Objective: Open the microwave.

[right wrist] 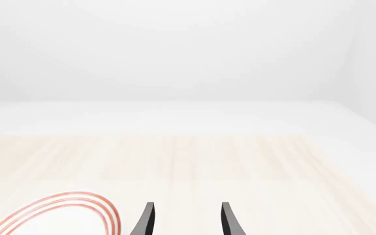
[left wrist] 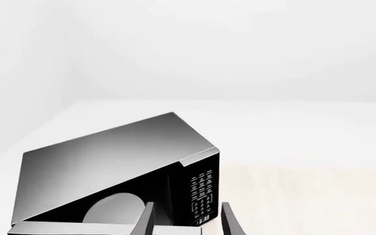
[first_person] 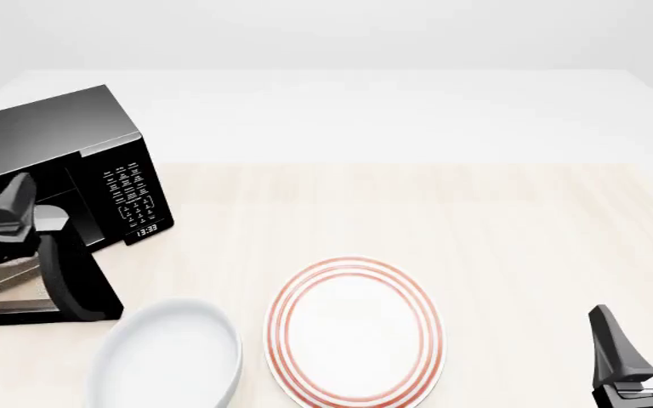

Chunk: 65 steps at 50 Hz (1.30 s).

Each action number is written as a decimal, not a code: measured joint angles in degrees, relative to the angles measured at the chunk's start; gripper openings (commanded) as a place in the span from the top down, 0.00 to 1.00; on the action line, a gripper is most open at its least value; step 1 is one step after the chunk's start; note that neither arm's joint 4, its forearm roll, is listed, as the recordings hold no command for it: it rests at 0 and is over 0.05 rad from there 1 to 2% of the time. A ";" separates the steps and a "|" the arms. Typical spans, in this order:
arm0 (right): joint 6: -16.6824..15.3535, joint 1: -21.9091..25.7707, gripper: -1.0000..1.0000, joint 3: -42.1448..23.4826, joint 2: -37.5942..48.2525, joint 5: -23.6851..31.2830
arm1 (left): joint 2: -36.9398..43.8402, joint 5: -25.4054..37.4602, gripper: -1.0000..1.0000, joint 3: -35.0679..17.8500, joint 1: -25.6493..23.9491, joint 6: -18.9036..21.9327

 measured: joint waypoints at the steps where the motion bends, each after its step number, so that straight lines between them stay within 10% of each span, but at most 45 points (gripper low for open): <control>1: 0.00 0.00 0.00 0.00 0.00 0.00 | 0.31 0.33 0.00 -0.52 -0.03 -0.03; 65: 0.00 0.00 0.00 0.00 0.00 0.00 | 21.44 26.68 0.00 -24.00 2.17 -0.63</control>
